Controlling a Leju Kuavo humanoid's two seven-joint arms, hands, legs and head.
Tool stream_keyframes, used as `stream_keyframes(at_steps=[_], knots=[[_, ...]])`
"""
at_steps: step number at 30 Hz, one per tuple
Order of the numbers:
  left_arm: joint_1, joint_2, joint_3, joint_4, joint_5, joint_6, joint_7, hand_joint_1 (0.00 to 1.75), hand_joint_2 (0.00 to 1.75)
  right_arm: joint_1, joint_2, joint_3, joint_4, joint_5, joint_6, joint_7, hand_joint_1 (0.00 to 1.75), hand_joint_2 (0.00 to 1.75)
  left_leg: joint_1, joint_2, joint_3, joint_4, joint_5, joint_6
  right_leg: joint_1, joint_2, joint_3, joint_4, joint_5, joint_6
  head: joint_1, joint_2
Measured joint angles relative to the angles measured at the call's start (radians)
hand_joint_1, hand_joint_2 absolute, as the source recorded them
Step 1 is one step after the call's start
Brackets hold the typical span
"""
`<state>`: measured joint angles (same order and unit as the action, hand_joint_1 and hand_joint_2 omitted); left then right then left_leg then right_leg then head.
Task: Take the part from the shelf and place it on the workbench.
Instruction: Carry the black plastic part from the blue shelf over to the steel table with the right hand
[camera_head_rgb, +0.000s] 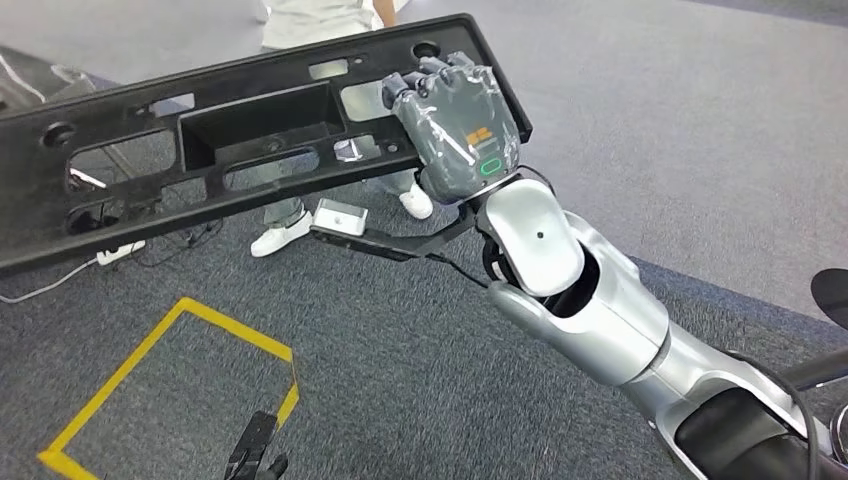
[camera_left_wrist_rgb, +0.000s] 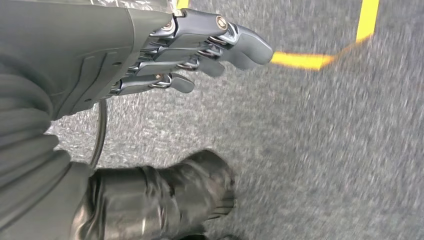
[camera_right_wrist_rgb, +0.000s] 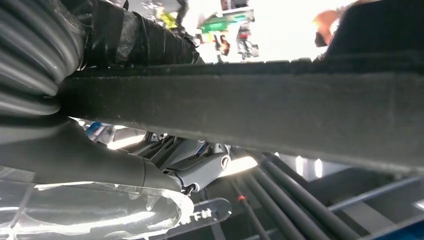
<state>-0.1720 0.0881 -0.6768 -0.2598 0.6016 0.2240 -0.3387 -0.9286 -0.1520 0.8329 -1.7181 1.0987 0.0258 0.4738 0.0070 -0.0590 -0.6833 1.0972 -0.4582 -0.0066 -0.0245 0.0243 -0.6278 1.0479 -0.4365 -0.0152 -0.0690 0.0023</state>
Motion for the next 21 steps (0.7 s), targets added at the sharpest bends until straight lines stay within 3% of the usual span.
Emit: stream_keyframes(at_steps=[2, 4, 5, 6, 8, 10, 12, 14, 16, 18, 19, 20, 21], knots=[[-0.020, 0.000, 0.000, 0.000, -0.006, 0.000, -0.003, 0.00, 1.75, 0.002, -0.007, 0.000, -0.009, -0.003, -0.001, 0.001, 1.75, 1.75, 0.004, 0.042, -0.060, 0.116, -0.046, -0.011, 0.003, -0.026, 0.005, -0.002, -0.003, -0.005, -0.005, 0.000], [-0.034, 0.001, 0.000, 0.000, -0.012, -0.002, -0.001, 0.00, 1.75, 0.008, -0.013, 0.000, -0.014, -0.007, -0.004, 0.002, 1.75, 1.75, 0.007, 0.051, -0.103, 0.187, -0.058, -0.016, 0.004, -0.050, 0.007, -0.001, -0.008, -0.007, -0.005, 0.000], [-0.037, 0.001, 0.000, 0.000, -0.016, -0.003, 0.003, 0.00, 1.75, 0.011, -0.015, 0.000, -0.016, -0.009, -0.006, 0.002, 1.75, 1.75, 0.008, 0.053, -0.098, 0.171, -0.039, -0.015, 0.005, -0.061, 0.010, -0.001, -0.010, -0.007, -0.005, 0.000], [-0.038, 0.001, -0.001, 0.000, -0.021, -0.004, 0.008, 0.00, 1.75, 0.015, -0.016, 0.000, -0.016, -0.010, -0.008, 0.001, 1.75, 1.75, 0.007, 0.058, -0.073, 0.121, -0.007, -0.012, 0.005, -0.070, 0.013, -0.001, -0.012, -0.006, -0.005, 0.000], [-0.043, 0.001, -0.001, 0.000, -0.027, -0.004, 0.016, 0.00, 1.75, 0.018, -0.020, -0.001, -0.019, -0.013, -0.012, 0.001, 1.75, 1.75, -0.004, 0.094, -0.007, -0.010, 0.044, 0.002, 0.009, -0.088, 0.020, -0.002, -0.018, -0.001, -0.005, 0.000], [-0.050, 0.002, -0.001, 0.000, -0.031, -0.004, 0.021, 0.00, 1.75, 0.019, -0.024, -0.002, -0.024, -0.015, -0.015, 0.001, 1.75, 1.75, -0.017, 0.117, 0.023, -0.074, 0.053, 0.018, 0.014, -0.104, 0.024, -0.005, -0.022, 0.007, -0.004, 0.000], [-0.051, 0.004, -0.001, 0.000, -0.034, -0.004, 0.024, 0.00, 1.75, 0.022, -0.027, -0.003, -0.027, -0.016, -0.017, 0.001, 1.75, 1.75, -0.020, 0.100, 0.026, -0.079, 0.052, 0.031, 0.017, -0.121, 0.030, -0.010, -0.026, 0.018, -0.004, 0.000], [-0.047, 0.005, -0.001, 0.000, -0.037, -0.005, 0.026, 0.00, 1.75, 0.026, -0.031, -0.003, -0.031, -0.017, -0.017, 0.002, 1.75, 1.75, -0.014, 0.080, 0.037, -0.092, 0.055, 0.041, 0.016, -0.105, 0.030, 0.007, -0.042, 0.027, -0.002, 0.000], [-0.048, 0.005, -0.001, 0.000, -0.038, -0.006, 0.027, 0.00, 1.75, 0.030, -0.037, -0.003, -0.035, -0.018, -0.017, 0.003, 1.75, 1.75, -0.007, 0.061, 0.046, -0.102, 0.058, 0.050, 0.013, -0.060, -0.010, 0.094, -0.089, 0.031, 0.004, 0.000], [-0.051, 0.005, -0.001, 0.000, -0.038, -0.007, 0.029, 0.00, 1.75, 0.037, -0.043, -0.004, -0.038, -0.018, -0.018, 0.004, 1.75, 1.75, -0.006, 0.039, 0.047, -0.101, 0.057, 0.055, 0.013, -0.035, -0.078, 0.218, -0.136, 0.033, 0.008, 0.000], [-0.051, 0.005, -0.002, 0.000, -0.038, -0.007, 0.031, 0.00, 1.75, 0.042, -0.046, -0.004, -0.038, -0.018, -0.018, 0.005, 1.75, 1.75, -0.006, 0.026, 0.048, -0.100, 0.055, 0.056, 0.013, -0.031, -0.101, 0.252, -0.138, 0.034, 0.008, 0.000], [-0.050, 0.005, -0.002, 0.000, -0.037, -0.007, 0.034, 0.00, 1.75, 0.046, -0.049, -0.004, -0.039, -0.018, -0.017, 0.006, 1.75, 1.75, -0.006, 0.012, 0.048, -0.097, 0.054, 0.055, 0.011, -0.029, -0.107, 0.249, -0.121, 0.036, 0.008, 0.000], [-0.049, 0.005, -0.002, 0.000, -0.037, -0.007, 0.037, 0.00, 1.75, 0.048, -0.052, -0.004, -0.041, -0.018, -0.017, 0.008, 1.75, 1.75, -0.005, -0.002, 0.048, -0.092, 0.051, 0.053, 0.009, -0.025, -0.094, 0.210, -0.088, 0.037, 0.008, 0.000]])
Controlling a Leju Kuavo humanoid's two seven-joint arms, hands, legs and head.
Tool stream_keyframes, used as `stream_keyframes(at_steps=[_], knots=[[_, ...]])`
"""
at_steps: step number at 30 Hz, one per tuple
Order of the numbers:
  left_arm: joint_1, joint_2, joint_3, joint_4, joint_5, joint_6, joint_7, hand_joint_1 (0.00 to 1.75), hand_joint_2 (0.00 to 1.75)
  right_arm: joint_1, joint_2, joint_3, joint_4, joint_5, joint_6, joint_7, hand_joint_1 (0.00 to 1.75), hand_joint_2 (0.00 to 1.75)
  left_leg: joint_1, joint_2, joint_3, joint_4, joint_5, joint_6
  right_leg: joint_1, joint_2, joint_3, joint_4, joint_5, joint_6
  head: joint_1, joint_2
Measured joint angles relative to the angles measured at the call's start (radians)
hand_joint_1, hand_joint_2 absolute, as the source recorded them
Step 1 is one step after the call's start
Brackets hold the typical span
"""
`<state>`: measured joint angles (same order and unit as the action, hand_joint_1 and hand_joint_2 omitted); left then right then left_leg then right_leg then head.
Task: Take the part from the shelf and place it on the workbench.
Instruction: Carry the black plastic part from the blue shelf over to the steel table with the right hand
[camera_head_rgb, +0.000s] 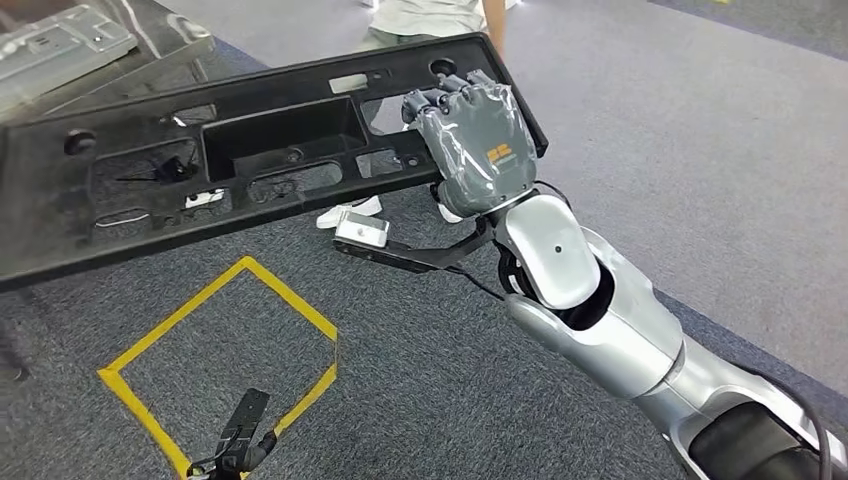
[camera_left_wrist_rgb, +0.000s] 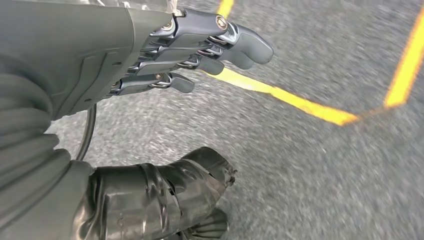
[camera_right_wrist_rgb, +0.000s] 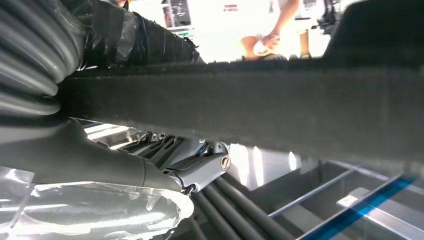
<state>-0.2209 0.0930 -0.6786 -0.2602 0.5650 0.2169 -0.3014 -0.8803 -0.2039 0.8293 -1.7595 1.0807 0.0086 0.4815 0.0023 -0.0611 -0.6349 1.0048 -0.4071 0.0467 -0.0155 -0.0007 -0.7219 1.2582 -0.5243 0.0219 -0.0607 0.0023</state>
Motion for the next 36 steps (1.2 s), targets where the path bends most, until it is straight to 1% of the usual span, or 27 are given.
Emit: stream_keyframes(at_steps=[1, 2, 4, 5, 6, 7, 9, 11, 13, 14, 15, 16, 17, 19, 20, 22, 24, 25, 27, 28, 29, 30, 31, 33, 34, 35, 36], knots=[[0.001, 0.000, 0.000, 0.000, 0.001, 0.000, 0.001, 0.00, 1.75, 0.001, -0.003, 0.000, -0.003, 0.000, 0.001, 0.002, 1.75, 1.75, 0.001, -0.013, -0.001, 0.007, -0.004, -0.004, -0.004, 0.013, 0.025, -0.063, 0.039, 0.001, 0.000, 0.000], [0.000, 0.000, 0.000, 0.000, 0.003, 0.000, -0.001, 0.00, 1.75, 0.001, -0.006, 0.000, -0.007, 0.000, 0.002, 0.005, 1.75, 1.75, 0.002, -0.025, -0.005, 0.016, -0.009, -0.008, -0.009, 0.038, 0.050, -0.123, 0.065, 0.002, 0.000, 0.000], [-0.004, -0.001, 0.000, 0.000, 0.006, -0.001, -0.010, 0.00, 1.75, 0.004, -0.011, 0.000, -0.018, 0.000, 0.006, 0.012, 1.75, 1.75, 0.004, -0.048, -0.018, 0.032, -0.015, -0.019, -0.015, 0.075, 0.079, -0.190, 0.083, 0.000, -0.001, 0.000], [-0.006, -0.001, 0.000, 0.000, 0.004, -0.002, -0.013, 0.00, 1.75, 0.005, -0.013, 0.000, -0.022, 0.000, 0.008, 0.016, 1.75, 1.75, 0.006, -0.059, -0.024, 0.035, -0.015, -0.025, -0.013, 0.079, 0.082, -0.195, 0.077, -0.003, -0.001, 0.000], [-0.008, -0.001, 0.000, 0.000, 0.001, -0.003, -0.015, 0.00, 1.75, 0.007, -0.015, 0.000, -0.027, 0.001, 0.010, 0.020, 1.75, 1.75, 0.010, -0.071, -0.027, 0.033, -0.014, -0.031, -0.012, 0.068, 0.085, -0.197, 0.078, -0.009, -0.001, 0.000], [-0.007, -0.002, 0.000, 0.000, -0.003, -0.004, -0.015, 0.00, 1.75, 0.009, -0.017, 0.000, -0.031, 0.003, 0.011, 0.025, 1.75, 1.75, 0.012, -0.070, -0.028, 0.033, -0.014, -0.037, -0.012, 0.057, 0.089, -0.201, 0.079, -0.014, 0.000, 0.000], [-0.010, -0.006, 0.000, 0.000, -0.008, -0.006, -0.014, 0.00, 1.75, 0.016, -0.020, 0.000, -0.042, 0.009, 0.018, 0.036, 1.75, 1.75, 0.009, -0.025, -0.046, 0.069, -0.033, -0.048, -0.014, 0.033, 0.100, -0.211, 0.080, -0.025, -0.007, 0.000], [-0.017, -0.013, 0.000, -0.001, -0.010, -0.007, -0.015, 0.00, 1.75, 0.028, -0.023, 0.000, -0.057, 0.014, 0.028, 0.047, 1.75, 1.75, 0.010, 0.034, -0.100, 0.175, -0.077, -0.059, -0.012, 0.009, 0.109, -0.215, 0.076, -0.034, -0.014, 0.000], [-0.019, -0.019, 0.000, -0.001, -0.002, -0.009, -0.021, 0.00, 1.75, 0.044, -0.027, 0.000, -0.072, 0.015, 0.039, 0.055, 1.75, 1.75, 0.015, 0.051, -0.154, 0.269, -0.101, -0.065, -0.011, -0.016, 0.115, -0.215, 0.069, -0.037, -0.015, 0.000], [-0.016, -0.021, 0.000, -0.001, 0.005, -0.011, -0.025, 0.00, 1.75, 0.053, -0.029, 0.000, -0.079, 0.016, 0.042, 0.057, 1.75, 1.75, 0.016, 0.053, -0.160, 0.274, -0.091, -0.067, -0.011, -0.027, 0.119, -0.215, 0.066, -0.037, -0.015, 0.000], [-0.013, -0.022, 0.000, -0.001, 0.012, -0.012, -0.030, 0.00, 1.75, 0.061, -0.030, 0.000, -0.084, 0.016, 0.043, 0.059, 1.75, 1.75, 0.017, 0.057, -0.147, 0.242, -0.065, -0.066, -0.011, -0.038, 0.123, -0.215, 0.062, -0.036, -0.015, 0.000], [-0.009, -0.022, 0.000, -0.001, 0.019, -0.013, -0.035, 0.00, 1.75, 0.067, -0.032, 0.000, -0.089, 0.016, 0.043, 0.060, 1.75, 1.75, 0.017, 0.067, -0.117, 0.182, -0.031, -0.063, -0.011, -0.048, 0.128, -0.215, 0.058, -0.034, -0.015, 0.000], [-0.007, -0.022, 0.000, -0.001, 0.023, -0.014, -0.040, 0.00, 1.75, 0.070, -0.032, -0.001, -0.092, 0.016, 0.041, 0.060, 1.75, 1.75, 0.012, 0.089, -0.084, 0.117, -0.007, -0.059, -0.009, -0.058, 0.133, -0.215, 0.054, -0.031, -0.015, 0.000], [-0.005, -0.022, 0.000, -0.001, 0.029, -0.013, -0.047, 0.00, 1.75, 0.072, -0.033, -0.002, -0.096, 0.015, 0.032, 0.057, 1.75, 1.75, 0.000, 0.120, -0.041, 0.033, 0.013, -0.044, -0.003, -0.074, 0.140, -0.218, 0.047, -0.022, -0.015, 0.000], [-0.004, -0.022, 0.001, -0.001, 0.031, -0.013, -0.048, 0.00, 1.75, 0.071, -0.033, -0.003, -0.097, 0.014, 0.026, 0.053, 1.75, 1.75, -0.006, 0.123, -0.037, 0.024, 0.007, -0.038, 0.000, -0.083, 0.143, -0.220, 0.044, -0.017, -0.016, 0.000], [0.003, -0.020, 0.002, -0.001, 0.033, -0.011, -0.046, 0.00, 1.75, 0.070, -0.033, -0.004, -0.097, 0.011, 0.011, 0.041, 1.75, 1.75, -0.004, 0.100, -0.035, 0.018, 0.006, -0.026, 0.002, -0.098, 0.151, -0.224, 0.037, -0.005, -0.015, 0.000], [0.008, -0.018, 0.004, -0.001, 0.032, -0.009, -0.042, 0.00, 1.75, 0.068, -0.034, -0.005, -0.094, 0.006, -0.004, 0.026, 1.75, 1.75, 0.002, 0.077, -0.025, 0.007, 0.008, -0.015, 0.000, -0.074, 0.144, -0.195, 0.013, 0.004, -0.011, 0.000], [0.008, -0.017, 0.004, -0.001, 0.030, -0.008, -0.039, 0.00, 1.75, 0.066, -0.034, -0.006, -0.092, 0.004, -0.012, 0.020, 1.75, 1.75, 0.005, 0.066, -0.020, 0.003, 0.009, -0.009, -0.002, -0.051, 0.123, -0.151, -0.010, 0.005, -0.008, 0.000], [0.006, -0.017, 0.004, -0.001, 0.027, -0.006, -0.033, 0.00, 1.75, 0.065, -0.034, -0.007, -0.086, 0.000, -0.024, 0.013, 1.75, 1.75, 0.003, 0.042, -0.019, 0.003, 0.007, -0.002, -0.002, -0.014, 0.054, -0.022, -0.062, 0.004, -0.003, 0.000], [0.006, -0.017, 0.004, -0.001, 0.025, -0.004, -0.030, 0.00, 1.75, 0.065, -0.034, -0.007, -0.082, -0.002, -0.027, 0.012, 1.75, 1.75, 0.002, 0.029, -0.019, 0.004, 0.006, 0.000, -0.002, -0.008, 0.021, 0.029, -0.072, 0.004, -0.001, 0.000], [0.007, -0.017, 0.004, -0.001, 0.023, -0.002, -0.027, 0.00, 1.75, 0.066, -0.035, -0.007, -0.078, -0.002, -0.029, 0.011, 1.75, 1.75, 0.002, 0.014, -0.019, 0.006, 0.004, 0.001, -0.002, -0.005, 0.002, 0.049, -0.062, 0.004, -0.001, 0.000], [0.007, -0.016, 0.004, -0.001, 0.021, 0.000, -0.026, 0.00, 1.75, 0.066, -0.035, -0.007, -0.074, -0.003, -0.029, 0.010, 1.75, 1.75, 0.002, 0.000, -0.018, 0.010, 0.002, 0.001, -0.003, -0.003, 0.000, 0.033, -0.036, 0.004, -0.001, 0.000], [0.008, -0.016, 0.004, -0.001, 0.017, 0.002, -0.025, 0.00, 1.75, 0.066, -0.035, -0.007, -0.071, -0.003, -0.029, 0.010, 1.75, 1.75, 0.002, -0.015, -0.018, 0.015, -0.001, -0.001, -0.004, 0.005, 0.016, -0.020, 0.006, 0.003, -0.001, 0.000], [0.006, -0.017, 0.004, -0.001, 0.009, 0.006, -0.027, 0.00, 1.75, 0.066, -0.036, -0.007, -0.065, -0.003, -0.029, 0.009, 1.75, 1.75, 0.003, -0.042, -0.024, 0.030, -0.009, -0.008, -0.011, 0.055, 0.060, -0.139, 0.067, 0.000, -0.001, 0.000], [0.004, -0.017, 0.004, -0.001, 0.005, 0.008, -0.028, 0.00, 1.75, 0.066, -0.036, -0.007, -0.063, -0.003, -0.030, 0.009, 1.75, 1.75, 0.005, -0.055, -0.031, 0.035, -0.011, -0.013, -0.013, 0.078, 0.074, -0.176, 0.079, -0.002, -0.002, 0.000], [0.002, -0.017, 0.004, -0.001, 0.002, 0.010, -0.031, 0.00, 1.75, 0.066, -0.037, -0.007, -0.061, -0.004, -0.031, 0.009, 1.75, 1.75, 0.008, -0.066, -0.037, 0.038, -0.011, -0.019, -0.013, 0.094, 0.079, -0.191, 0.077, -0.003, -0.002, 0.000], [0.000, -0.017, 0.004, -0.001, -0.001, 0.012, -0.034, 0.00, 1.75, 0.065, -0.037, -0.008, -0.060, -0.005, -0.032, 0.009, 1.75, 1.75, 0.010, -0.078, -0.042, 0.038, -0.008, -0.026, -0.011, 0.092, 0.082, -0.197, 0.077, -0.006, -0.002, 0.000]])
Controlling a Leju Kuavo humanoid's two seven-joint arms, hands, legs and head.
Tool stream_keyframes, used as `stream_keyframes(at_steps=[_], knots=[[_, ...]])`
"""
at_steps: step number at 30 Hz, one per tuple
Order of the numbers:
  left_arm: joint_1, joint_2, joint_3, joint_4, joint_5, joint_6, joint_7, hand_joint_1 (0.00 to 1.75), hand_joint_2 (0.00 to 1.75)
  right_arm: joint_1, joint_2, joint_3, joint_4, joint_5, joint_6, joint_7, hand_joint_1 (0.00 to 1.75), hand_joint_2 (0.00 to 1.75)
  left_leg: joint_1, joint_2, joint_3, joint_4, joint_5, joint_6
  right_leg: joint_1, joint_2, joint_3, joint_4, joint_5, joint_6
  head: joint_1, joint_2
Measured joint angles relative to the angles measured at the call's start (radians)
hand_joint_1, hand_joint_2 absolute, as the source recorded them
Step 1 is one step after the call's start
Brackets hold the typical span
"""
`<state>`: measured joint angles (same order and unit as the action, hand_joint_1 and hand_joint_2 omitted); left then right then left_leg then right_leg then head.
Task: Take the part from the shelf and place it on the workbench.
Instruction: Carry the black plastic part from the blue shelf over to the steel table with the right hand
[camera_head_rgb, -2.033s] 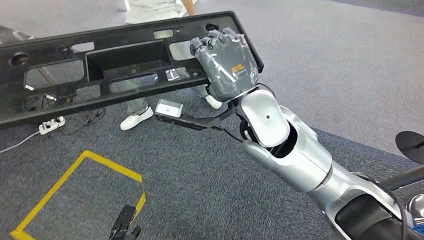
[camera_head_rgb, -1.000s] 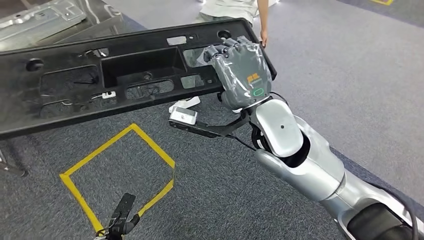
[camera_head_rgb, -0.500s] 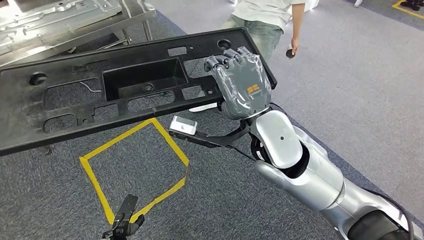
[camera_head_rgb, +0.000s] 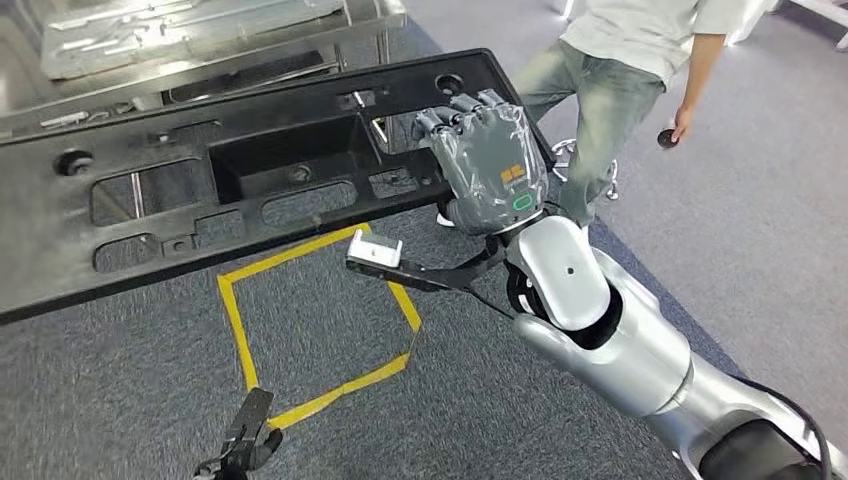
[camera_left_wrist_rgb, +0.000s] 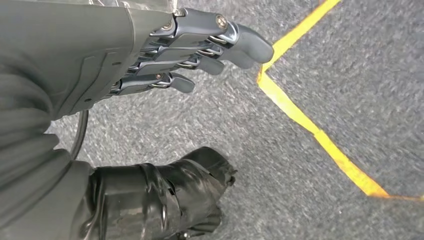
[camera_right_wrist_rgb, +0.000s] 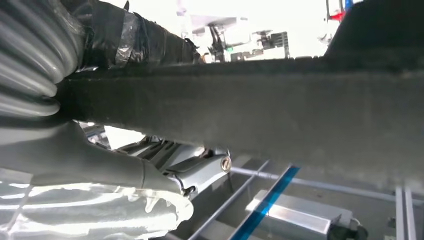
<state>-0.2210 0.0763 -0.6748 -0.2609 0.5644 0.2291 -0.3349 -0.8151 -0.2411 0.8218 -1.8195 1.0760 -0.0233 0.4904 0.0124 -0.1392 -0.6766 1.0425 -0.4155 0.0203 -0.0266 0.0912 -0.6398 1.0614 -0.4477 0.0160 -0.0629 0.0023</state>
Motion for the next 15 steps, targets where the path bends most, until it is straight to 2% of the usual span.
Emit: stream_keyframes(at_steps=[1, 2, 4, 5, 6, 7, 8, 9, 10, 12, 14, 15], knots=[[-0.001, 0.002, 0.000, 0.000, -0.002, 0.003, -0.003, 0.00, 1.75, 0.000, 0.000, 0.000, 0.001, -0.001, -0.001, 0.000, 1.75, 1.75, 0.004, -0.011, -0.002, -0.004, 0.002, -0.007, 0.000, -0.012, 0.003, -0.002, 0.001, -0.004, 0.000, 0.000], [-0.001, 0.002, 0.000, 0.000, -0.004, 0.006, -0.006, 0.00, 1.75, -0.001, -0.001, 0.000, 0.002, -0.001, -0.002, 0.000, 1.75, 1.75, 0.003, -0.002, -0.003, -0.001, 0.001, -0.013, -0.001, -0.025, 0.010, -0.009, 0.002, -0.010, 0.000, 0.000], [-0.005, 0.002, 0.000, -0.001, -0.007, 0.009, -0.009, 0.00, 1.75, -0.003, 0.000, 0.000, 0.004, -0.001, -0.001, 0.000, 1.75, 1.75, -0.001, 0.054, -0.025, 0.046, -0.022, -0.025, -0.006, -0.053, 0.025, -0.021, 0.003, -0.021, -0.009, 0.000], [-0.007, -0.001, 0.000, -0.002, -0.008, 0.009, -0.009, 0.00, 1.75, -0.003, 0.000, 0.000, 0.004, -0.002, -0.001, 0.000, 1.75, 1.75, -0.001, 0.092, -0.051, 0.100, -0.045, -0.030, -0.004, -0.066, 0.031, -0.023, 0.001, -0.025, -0.013, 0.000], [-0.010, -0.001, 0.000, -0.002, -0.010, 0.009, -0.006, 0.00, 1.75, -0.004, 0.000, 0.000, 0.005, -0.002, -0.001, 0.000, 1.75, 1.75, 0.001, 0.114, -0.086, 0.164, -0.069, -0.035, -0.002, -0.081, 0.034, -0.024, -0.001, -0.028, -0.017, 0.000], [-0.011, -0.002, 0.000, -0.002, -0.013, 0.008, -0.003, 0.00, 1.75, -0.004, 0.000, 0.000, 0.006, -0.002, -0.002, 0.000, 1.75, 1.75, 0.004, 0.124, -0.118, 0.220, -0.086, -0.038, -0.001, -0.094, 0.036, -0.024, -0.004, -0.030, -0.017, 0.000], [-0.009, -0.002, 0.000, -0.002, -0.016, 0.008, 0.002, 0.00, 1.75, -0.004, 0.000, 0.000, 0.007, -0.003, -0.002, 0.000, 1.75, 1.75, 0.006, 0.130, -0.138, 0.250, -0.088, -0.040, -0.001, -0.107, 0.038, -0.023, -0.006, -0.030, -0.017, 0.000], [-0.006, -0.002, 0.000, -0.002, -0.019, 0.008, 0.006, 0.00, 1.75, -0.004, 0.000, 0.000, 0.008, -0.003, -0.002, 0.000, 1.75, 1.75, 0.007, 0.133, -0.138, 0.244, -0.073, -0.040, -0.001, -0.120, 0.041, -0.023, -0.009, -0.028, -0.017, 0.000], [-0.004, -0.002, 0.000, -0.002, -0.021, 0.008, 0.008, 0.00, 1.75, -0.004, 0.000, 0.000, 0.009, -0.003, -0.002, 0.000, 1.75, 1.75, 0.007, 0.138, -0.118, 0.199, -0.045, -0.039, -0.001, -0.131, 0.044, -0.023, -0.012, -0.026, -0.017, 0.000], [-0.003, -0.002, 0.000, -0.002, -0.022, 0.008, 0.009, 0.00, 1.75, -0.006, 0.000, -0.001, 0.010, -0.003, -0.002, 0.000, 1.75, 1.75, 0.000, 0.172, -0.047, 0.066, 0.010, -0.031, 0.003, -0.152, 0.052, -0.023, -0.021, -0.019, -0.018, 0.000], [-0.006, -0.002, 0.000, -0.002, -0.023, 0.008, 0.011, 0.00, 1.75, -0.012, -0.001, -0.001, 0.011, -0.003, -0.002, 0.000, 1.75, 1.75, -0.010, 0.195, -0.007, -0.009, 0.024, -0.017, 0.010, -0.170, 0.059, -0.025, -0.028, -0.009, -0.015, 0.000], [-0.005, -0.002, 0.000, -0.002, -0.024, 0.009, 0.013, 0.00, 1.75, -0.015, -0.001, -0.001, 0.011, -0.003, -0.002, 0.000, 1.75, 1.75, -0.013, 0.190, -0.006, -0.014, 0.019, -0.011, 0.014, -0.179, 0.063, -0.028, -0.032, -0.004, -0.013, 0.000]])
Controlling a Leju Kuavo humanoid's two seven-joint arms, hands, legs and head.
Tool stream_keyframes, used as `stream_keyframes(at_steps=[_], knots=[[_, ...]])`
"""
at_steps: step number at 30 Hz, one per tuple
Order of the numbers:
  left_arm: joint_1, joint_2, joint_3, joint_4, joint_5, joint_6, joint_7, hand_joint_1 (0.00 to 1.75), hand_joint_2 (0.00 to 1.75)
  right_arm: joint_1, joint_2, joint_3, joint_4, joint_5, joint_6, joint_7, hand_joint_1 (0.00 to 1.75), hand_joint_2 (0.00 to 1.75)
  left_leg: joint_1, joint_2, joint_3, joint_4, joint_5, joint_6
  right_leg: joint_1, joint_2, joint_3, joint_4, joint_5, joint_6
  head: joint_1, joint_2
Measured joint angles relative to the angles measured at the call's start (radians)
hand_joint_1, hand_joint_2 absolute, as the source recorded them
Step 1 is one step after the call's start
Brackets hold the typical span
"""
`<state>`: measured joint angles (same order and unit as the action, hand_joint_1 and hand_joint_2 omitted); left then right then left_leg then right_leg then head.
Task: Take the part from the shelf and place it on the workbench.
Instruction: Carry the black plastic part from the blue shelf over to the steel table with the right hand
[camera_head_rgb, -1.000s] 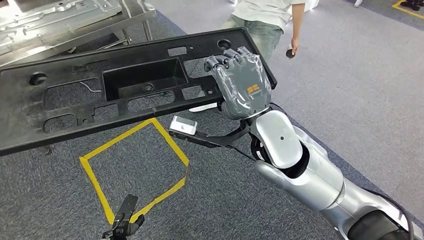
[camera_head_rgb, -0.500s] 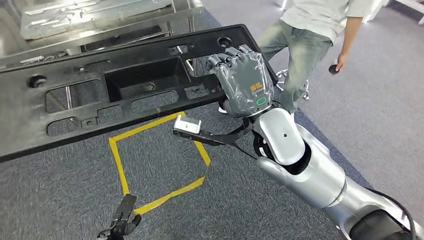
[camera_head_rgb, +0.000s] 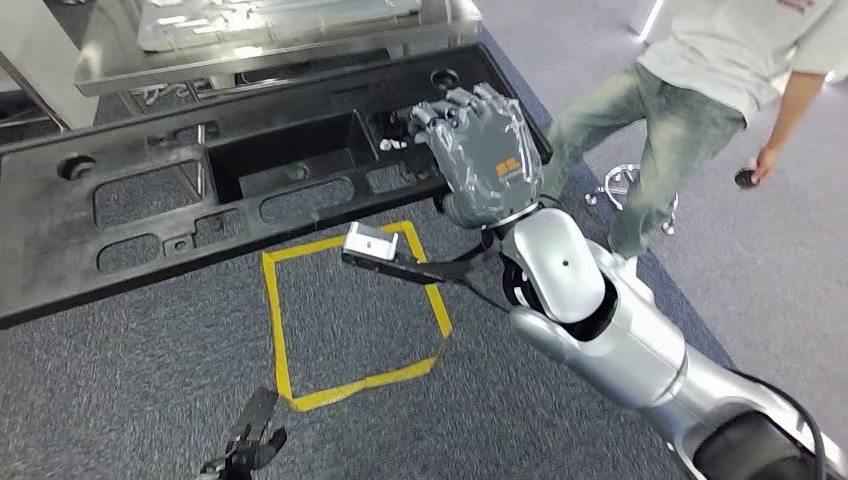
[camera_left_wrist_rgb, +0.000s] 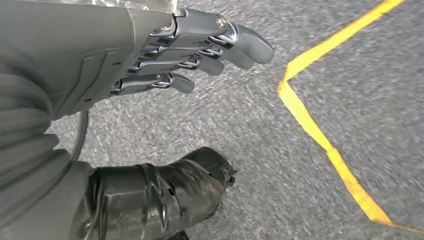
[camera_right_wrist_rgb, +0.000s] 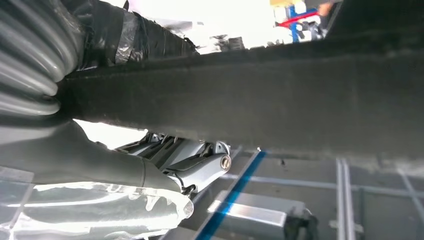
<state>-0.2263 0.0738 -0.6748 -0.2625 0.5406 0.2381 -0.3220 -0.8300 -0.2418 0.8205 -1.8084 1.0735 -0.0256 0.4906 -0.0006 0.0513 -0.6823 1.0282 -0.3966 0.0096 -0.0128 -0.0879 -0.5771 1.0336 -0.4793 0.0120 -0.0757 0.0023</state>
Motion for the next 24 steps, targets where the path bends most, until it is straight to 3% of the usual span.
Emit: stream_keyframes(at_steps=[2, 4, 6, 7, 8, 9, 11, 13, 15, 16, 17, 19, 21, 23, 24], knots=[[0.006, 0.000, 0.000, 0.000, -0.001, 0.003, 0.006, 0.00, 1.75, -0.003, 0.000, 0.000, 0.000, 0.000, 0.000, 0.000, 1.75, 1.75, 0.004, -0.021, 0.004, -0.004, -0.001, 0.011, 0.000, -0.011, 0.010, -0.004, -0.008, 0.010, 0.003, 0.000], [0.010, 0.000, 0.000, 0.000, -0.004, 0.010, 0.009, 0.00, 1.75, -0.006, -0.001, 0.000, -0.001, 0.000, 0.001, 0.000, 1.75, 1.75, 0.008, -0.040, 0.013, -0.011, -0.001, 0.022, -0.003, 0.019, -0.003, 0.036, -0.038, 0.018, 0.006, 0.000], [0.010, 0.000, 0.000, 0.000, -0.008, 0.016, 0.009, 0.00, 1.75, -0.007, -0.003, -0.001, -0.001, 0.000, 0.002, 0.000, 1.75, 1.75, 0.008, -0.060, 0.017, -0.014, -0.002, 0.030, -0.002, 0.063, -0.062, 0.152, -0.091, 0.017, 0.010, 0.000], [0.009, 0.000, 0.000, 0.000, -0.010, 0.019, 0.008, 0.00, 1.75, -0.007, -0.004, -0.001, -0.001, 0.000, 0.002, 0.000, 1.75, 1.75, 0.007, -0.071, 0.018, -0.013, -0.004, 0.034, 0.000, 0.073, -0.100, 0.216, -0.110, 0.015, 0.011, 0.000], [0.009, 0.000, 0.000, 0.000, -0.010, 0.020, 0.008, 0.00, 1.75, -0.005, -0.005, -0.001, -0.002, 0.000, 0.002, 0.000, 1.75, 1.75, 0.005, -0.084, 0.018, -0.012, -0.005, 0.036, 0.002, 0.079, -0.129, 0.257, -0.115, 0.012, 0.011, 0.000], [0.009, 0.000, 0.000, 0.000, -0.011, 0.020, 0.007, 0.00, 1.75, -0.003, -0.006, -0.001, -0.002, 0.000, 0.001, 0.001, 1.75, 1.75, 0.004, -0.098, 0.019, -0.009, -0.007, 0.037, 0.003, 0.083, -0.142, 0.264, -0.100, 0.010, 0.011, 0.000], [0.009, 0.001, 0.000, 0.000, -0.011, 0.020, 0.007, 0.00, 1.75, 0.000, -0.007, -0.001, -0.002, -0.001, 0.000, 0.001, 1.75, 1.75, 0.002, -0.126, 0.021, -0.003, -0.011, 0.036, 0.004, 0.098, -0.117, 0.173, -0.025, 0.001, 0.011, 0.000], [0.008, 0.000, 0.000, 0.000, -0.011, 0.020, 0.005, 0.00, 1.75, 0.000, -0.007, -0.001, -0.003, -0.002, -0.001, 0.001, 1.75, 1.75, 0.002, -0.151, 0.017, 0.005, -0.015, 0.031, 0.001, 0.138, -0.073, 0.060, 0.028, -0.006, 0.010, 0.000], [0.007, -0.001, 0.000, 0.000, -0.010, 0.019, 0.002, 0.00, 1.75, 0.000, -0.007, -0.001, -0.003, -0.003, -0.005, 0.000, 1.75, 1.75, 0.007, -0.171, 0.010, 0.006, -0.013, 0.022, 0.003, 0.159, -0.054, 0.020, 0.033, -0.009, 0.010, 0.000], [0.008, 0.000, 0.000, 0.000, -0.010, 0.019, 0.000, 0.00, 1.75, 0.000, -0.007, -0.001, -0.003, -0.004, -0.007, -0.001, 1.75, 1.75, 0.009, -0.182, 0.009, 0.004, -0.011, 0.016, 0.003, 0.150, -0.050, 0.013, 0.034, -0.011, 0.010, 0.000], [0.010, 0.002, 0.000, 0.000, -0.010, 0.018, -0.002, 0.00, 1.75, 0.000, -0.007, -0.001, -0.002, -0.004, -0.009, -0.004, 1.75, 1.75, 0.010, -0.182, 0.008, 0.003, -0.011, 0.011, 0.002, 0.138, -0.045, 0.009, 0.036, -0.015, 0.011, 0.000], [0.011, 0.005, 0.000, 0.000, -0.010, 0.017, -0.004, 0.00, 1.75, -0.002, -0.006, -0.001, -0.001, -0.004, -0.012, -0.008, 1.75, 1.75, 0.005, -0.139, -0.006, 0.032, -0.028, -0.002, -0.003, 0.114, -0.031, -0.004, 0.038, -0.024, 0.006, 0.000], [0.008, 0.005, 0.000, 0.000, -0.010, 0.016, -0.004, 0.00, 1.75, -0.003, -0.005, -0.001, -0.001, -0.005, -0.016, -0.010, 1.75, 1.75, 0.007, -0.081, -0.057, 0.134, -0.074, -0.015, -0.003, 0.091, -0.022, -0.008, 0.035, -0.032, 0.001, 0.000], [0.006, 0.005, 0.000, 0.000, -0.010, 0.015, -0.004, 0.00, 1.75, -0.004, -0.005, -0.001, 0.000, -0.007, -0.021, -0.012, 1.75, 1.75, 0.015, -0.064, -0.120, 0.244, -0.108, -0.025, -0.001, 0.066, -0.020, -0.006, 0.030, -0.034, 0.000, 0.000], [0.007, 0.006, 0.000, 0.000, -0.010, 0.014, -0.004, 0.00, 1.75, -0.003, -0.005, -0.001, 0.000, -0.007, -0.022, -0.012, 1.75, 1.75, 0.018, -0.061, -0.132, 0.260, -0.103, -0.028, -0.002, 0.054, -0.019, -0.005, 0.027, -0.033, 0.000, 0.000]])
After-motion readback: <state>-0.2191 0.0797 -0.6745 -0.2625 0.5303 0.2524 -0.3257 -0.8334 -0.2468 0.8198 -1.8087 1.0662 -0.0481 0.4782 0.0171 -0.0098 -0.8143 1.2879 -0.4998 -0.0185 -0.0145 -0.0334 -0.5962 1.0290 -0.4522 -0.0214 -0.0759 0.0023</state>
